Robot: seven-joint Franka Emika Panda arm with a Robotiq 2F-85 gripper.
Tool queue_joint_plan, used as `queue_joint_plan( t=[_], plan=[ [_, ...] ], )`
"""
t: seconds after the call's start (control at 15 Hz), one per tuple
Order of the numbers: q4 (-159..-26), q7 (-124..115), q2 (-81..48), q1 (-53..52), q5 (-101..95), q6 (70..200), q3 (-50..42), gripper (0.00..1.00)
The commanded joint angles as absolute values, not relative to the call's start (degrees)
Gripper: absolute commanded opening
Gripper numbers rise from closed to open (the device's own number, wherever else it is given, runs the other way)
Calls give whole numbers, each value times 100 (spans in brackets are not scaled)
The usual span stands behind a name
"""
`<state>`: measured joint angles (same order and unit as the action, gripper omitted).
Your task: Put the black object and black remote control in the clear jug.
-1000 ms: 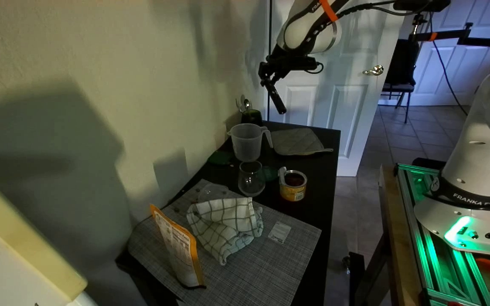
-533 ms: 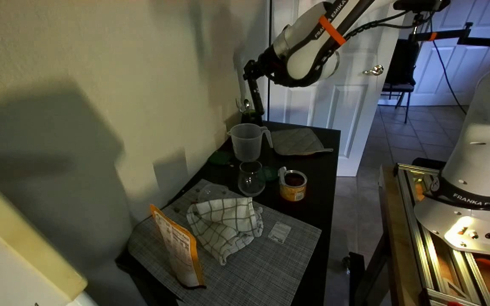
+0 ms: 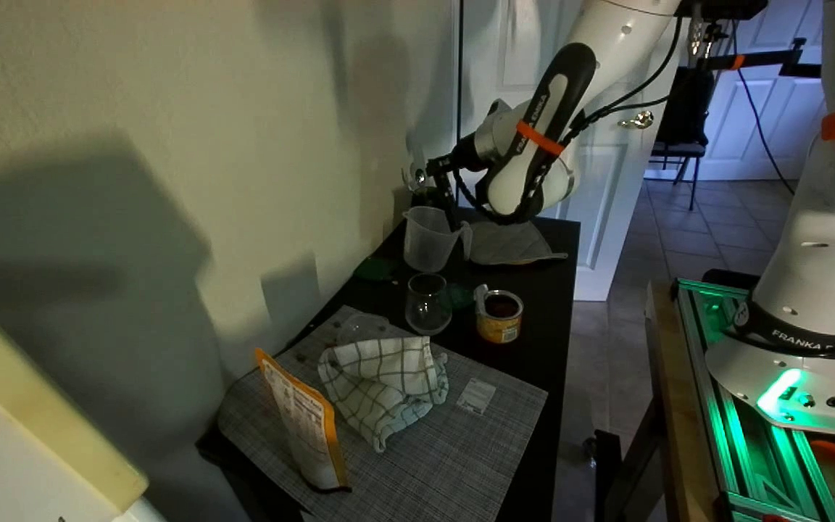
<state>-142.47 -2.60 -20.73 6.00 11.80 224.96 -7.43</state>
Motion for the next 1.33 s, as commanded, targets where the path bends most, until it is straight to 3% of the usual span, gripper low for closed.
queue_joint_plan(
  t=[0.0, 0.67, 1.2, 1.27],
  plan=[
    [-14321, -365, -2176, 503, 1234, 23046, -623, 23],
    [-13469, -372, -3000, 582, 1106, 23195, -549, 23],
    [-13140, -13, -3387, 361, 1447, 22437, -633, 23],
    [-13253, 28, -3296, 323, 1483, 22307, -650, 68]
  ],
)
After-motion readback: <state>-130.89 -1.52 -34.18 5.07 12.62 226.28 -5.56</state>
